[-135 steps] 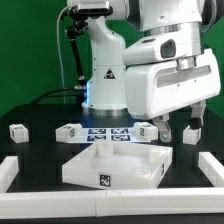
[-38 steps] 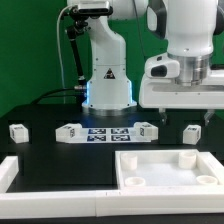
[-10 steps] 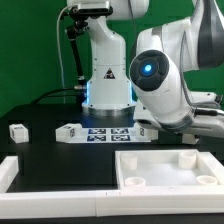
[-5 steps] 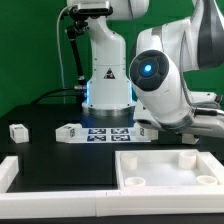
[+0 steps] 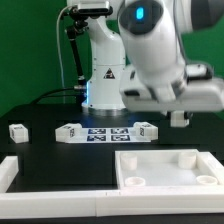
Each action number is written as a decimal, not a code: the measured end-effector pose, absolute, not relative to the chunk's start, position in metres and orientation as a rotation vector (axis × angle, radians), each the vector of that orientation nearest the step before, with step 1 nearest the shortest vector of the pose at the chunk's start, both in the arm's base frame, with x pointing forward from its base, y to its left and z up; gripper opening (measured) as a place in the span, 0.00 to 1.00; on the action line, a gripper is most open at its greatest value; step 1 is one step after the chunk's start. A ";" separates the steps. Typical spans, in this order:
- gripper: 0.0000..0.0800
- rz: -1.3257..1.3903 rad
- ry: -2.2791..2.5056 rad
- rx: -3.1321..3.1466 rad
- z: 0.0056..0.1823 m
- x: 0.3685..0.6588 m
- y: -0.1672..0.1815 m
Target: Assemble square table
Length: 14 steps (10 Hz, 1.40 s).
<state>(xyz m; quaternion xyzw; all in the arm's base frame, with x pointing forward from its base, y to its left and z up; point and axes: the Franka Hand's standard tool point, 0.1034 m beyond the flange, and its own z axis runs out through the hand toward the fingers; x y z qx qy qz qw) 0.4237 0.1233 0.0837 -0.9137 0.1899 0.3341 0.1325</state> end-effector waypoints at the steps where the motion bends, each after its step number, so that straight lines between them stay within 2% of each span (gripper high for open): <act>1: 0.36 0.985 0.520 -2.638 0.102 0.428 0.120; 2: 0.36 0.975 0.548 -2.660 0.108 0.431 0.121; 5: 0.36 0.644 0.572 -2.778 0.106 0.440 0.124; 6: 0.36 0.539 0.507 -2.863 0.106 0.451 0.113; 7: 0.36 0.461 0.447 -2.912 0.118 0.469 0.100; 9: 0.36 0.143 0.275 -3.013 0.159 0.532 0.074; 10: 0.36 0.095 0.275 -3.022 0.167 0.539 0.078; 11: 0.36 -0.053 0.273 -3.018 0.166 0.548 0.080; 14: 0.36 -0.379 0.273 -2.987 0.163 0.549 0.085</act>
Offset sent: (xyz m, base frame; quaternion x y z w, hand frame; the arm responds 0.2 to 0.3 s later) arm 0.0000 0.0000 0.0000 0.0000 0.1938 0.0000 0.9810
